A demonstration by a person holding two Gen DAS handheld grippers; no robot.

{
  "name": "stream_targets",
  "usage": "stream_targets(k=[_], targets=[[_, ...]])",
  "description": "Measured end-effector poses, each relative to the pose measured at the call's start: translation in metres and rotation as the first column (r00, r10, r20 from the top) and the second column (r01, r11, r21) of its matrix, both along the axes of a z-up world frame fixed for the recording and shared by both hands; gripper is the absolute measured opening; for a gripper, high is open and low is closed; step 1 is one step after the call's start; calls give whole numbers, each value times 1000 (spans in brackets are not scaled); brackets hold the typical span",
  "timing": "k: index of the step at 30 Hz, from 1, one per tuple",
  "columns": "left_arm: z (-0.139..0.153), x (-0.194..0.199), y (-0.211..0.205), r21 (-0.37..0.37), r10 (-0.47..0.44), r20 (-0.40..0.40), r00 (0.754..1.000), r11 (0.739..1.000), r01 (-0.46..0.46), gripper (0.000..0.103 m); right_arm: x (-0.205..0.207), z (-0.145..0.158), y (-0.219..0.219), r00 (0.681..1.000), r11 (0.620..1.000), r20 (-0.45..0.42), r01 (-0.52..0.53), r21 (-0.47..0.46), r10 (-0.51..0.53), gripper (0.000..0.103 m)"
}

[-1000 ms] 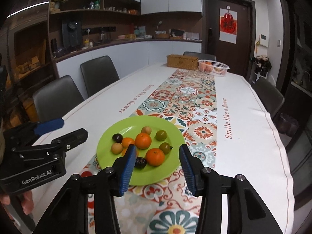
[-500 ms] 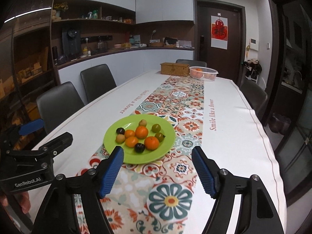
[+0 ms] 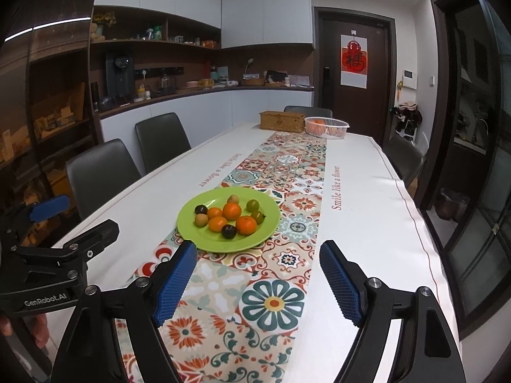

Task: Organize fruits

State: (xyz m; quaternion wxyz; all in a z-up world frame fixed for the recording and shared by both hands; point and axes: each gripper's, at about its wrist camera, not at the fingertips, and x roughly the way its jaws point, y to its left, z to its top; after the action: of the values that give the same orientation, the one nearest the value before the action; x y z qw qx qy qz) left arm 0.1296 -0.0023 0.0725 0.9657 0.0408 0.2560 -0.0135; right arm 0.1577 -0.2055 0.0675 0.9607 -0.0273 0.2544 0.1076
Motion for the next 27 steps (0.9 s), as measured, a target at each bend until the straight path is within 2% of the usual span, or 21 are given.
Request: stream_targets(k=[21, 24, 27], targets=[[10, -31, -6, -5, -16, -10, 1000, 1000, 16, 103, -30, 10, -12, 999, 1000, 32, 19, -10, -18, 80], [8, -34, -5, -8, -8, -19, 1000, 1000, 8, 103, -33, 10, -12, 999, 1000, 32, 23, -9, -22, 86], [7, -36, -5, -5, -2, -23, 1000, 1000, 2, 103, -39, 9, -13, 999, 999, 38, 31, -14, -30, 87]])
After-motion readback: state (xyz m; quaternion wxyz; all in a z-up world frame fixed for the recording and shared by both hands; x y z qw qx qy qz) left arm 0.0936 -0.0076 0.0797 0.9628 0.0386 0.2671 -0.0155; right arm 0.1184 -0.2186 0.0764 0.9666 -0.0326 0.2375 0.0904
